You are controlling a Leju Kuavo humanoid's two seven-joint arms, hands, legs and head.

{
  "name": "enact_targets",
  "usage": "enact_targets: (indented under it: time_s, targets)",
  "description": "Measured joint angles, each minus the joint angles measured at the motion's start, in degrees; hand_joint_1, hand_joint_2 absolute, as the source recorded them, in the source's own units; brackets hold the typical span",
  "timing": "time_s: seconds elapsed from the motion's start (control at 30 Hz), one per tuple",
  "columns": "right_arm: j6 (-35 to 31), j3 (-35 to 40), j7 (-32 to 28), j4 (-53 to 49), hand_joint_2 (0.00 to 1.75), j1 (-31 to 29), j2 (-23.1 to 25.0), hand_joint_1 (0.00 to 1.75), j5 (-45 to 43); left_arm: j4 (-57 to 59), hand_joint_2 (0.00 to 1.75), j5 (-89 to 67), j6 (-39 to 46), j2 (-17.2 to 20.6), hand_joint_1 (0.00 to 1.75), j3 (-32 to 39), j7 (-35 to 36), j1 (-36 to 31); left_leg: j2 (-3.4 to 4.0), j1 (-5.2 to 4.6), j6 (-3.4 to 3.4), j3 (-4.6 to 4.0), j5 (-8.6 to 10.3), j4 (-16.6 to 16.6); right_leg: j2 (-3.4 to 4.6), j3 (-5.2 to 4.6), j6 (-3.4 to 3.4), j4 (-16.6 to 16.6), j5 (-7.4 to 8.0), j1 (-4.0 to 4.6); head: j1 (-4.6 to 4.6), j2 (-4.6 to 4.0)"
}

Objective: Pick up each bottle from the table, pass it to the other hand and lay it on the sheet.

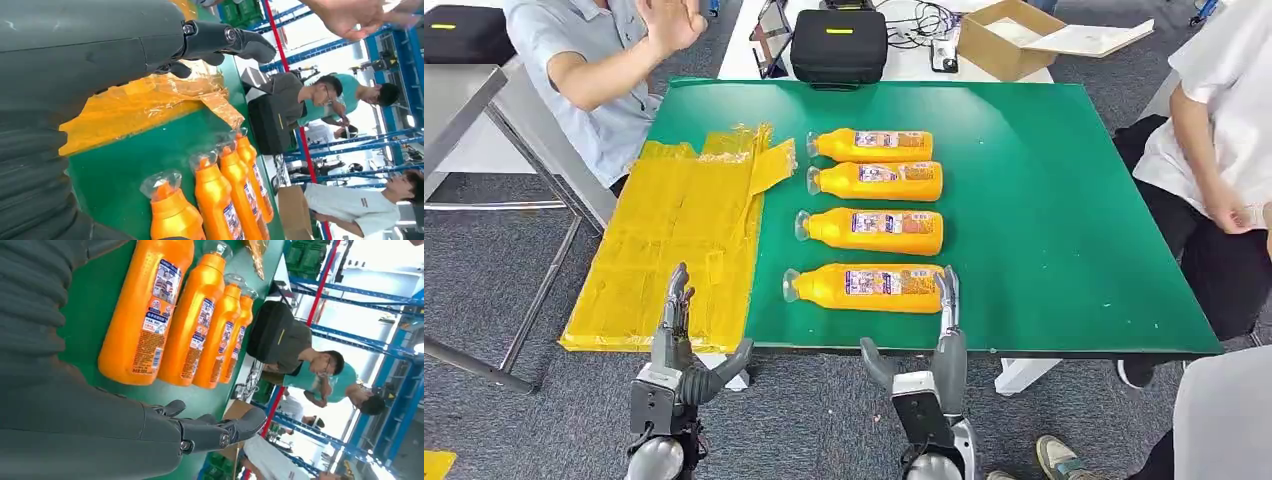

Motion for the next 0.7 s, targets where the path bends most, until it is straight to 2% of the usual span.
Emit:
enact_targets:
  time_s: [0.37, 0.7]
  targets:
    - [-1.4, -0.5, 1.9, 0.0, 1.75, 0.0, -0.8, 0.00, 3.5, 0.2, 1.75, -0.8, -0.6, 0.0, 0.00, -0.1, -0.4, 0.7, 0.00, 0.00, 0.00, 0.00, 0.00, 0.0, 0.00, -0.01, 0.00, 0.0, 0.00, 0.00, 0.00, 0.00]
    - [0.4, -1.9, 2.4, 0.0, 1.75, -0.1, -1.9, 0.00, 5.2, 0.5, 1.75, -1.2, 0.1, -0.1, 0.00, -2.7, -0.5, 1.2, 0.00, 0.00, 0.01, 0.00, -0.01, 0.0, 0.00, -0.01, 0.00, 0.0, 0.00, 0.00, 0.00, 0.00]
